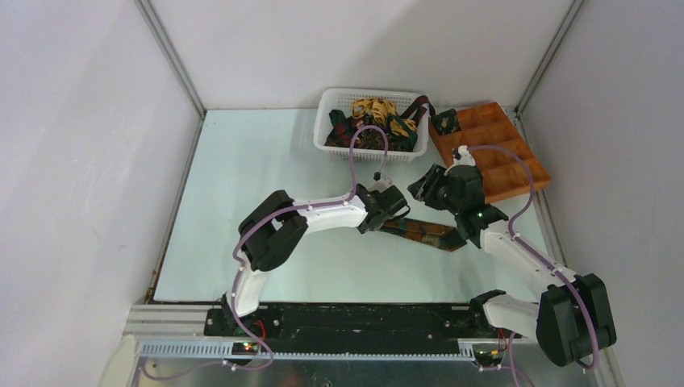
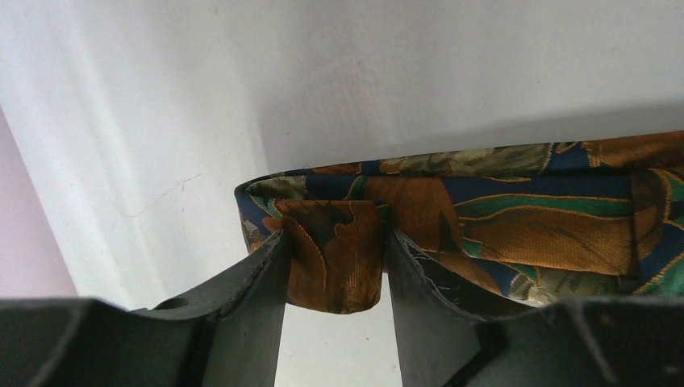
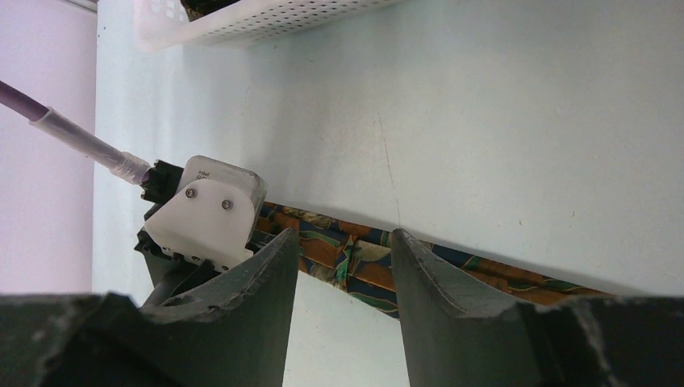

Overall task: Roll the ties
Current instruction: Roll the tie at the center of the board.

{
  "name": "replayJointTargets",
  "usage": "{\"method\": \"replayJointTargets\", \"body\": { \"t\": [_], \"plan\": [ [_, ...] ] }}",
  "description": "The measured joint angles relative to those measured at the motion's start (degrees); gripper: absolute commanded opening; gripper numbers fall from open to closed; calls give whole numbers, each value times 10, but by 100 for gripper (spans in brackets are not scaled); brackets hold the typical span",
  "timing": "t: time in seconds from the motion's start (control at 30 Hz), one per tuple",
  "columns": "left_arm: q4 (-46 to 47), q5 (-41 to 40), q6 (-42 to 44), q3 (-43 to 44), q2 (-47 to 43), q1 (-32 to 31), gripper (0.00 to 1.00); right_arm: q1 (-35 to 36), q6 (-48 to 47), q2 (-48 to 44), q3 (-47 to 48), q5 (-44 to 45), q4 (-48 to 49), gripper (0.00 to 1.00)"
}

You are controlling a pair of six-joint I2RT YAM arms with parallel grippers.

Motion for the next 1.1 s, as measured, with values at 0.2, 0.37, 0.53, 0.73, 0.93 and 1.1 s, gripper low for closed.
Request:
{"method": "replayJointTargets", "body": {
  "t": [0.2,0.37,0.53,0.73,0.93,1.1],
  "plan": [
    [7,26,-4,0,0,-1,51,0,0,0,0,-1,0,49],
    [14,42,-6,0,0,-1,51,0,0,0,0,-1,0,50],
    [31,64,-10,-7,-5,3,51,0,0,0,0,-1,0,50],
    [51,81,-16,-26,-23,13,50,0,0,0,0,-1,0,50],
    [63,95,-28,-51,-60,18,52,0,0,0,0,-1,0,50],
    [70,100,-34,-65,-106,19,52,0,0,2,0,-2,3,50]
  ]
}}
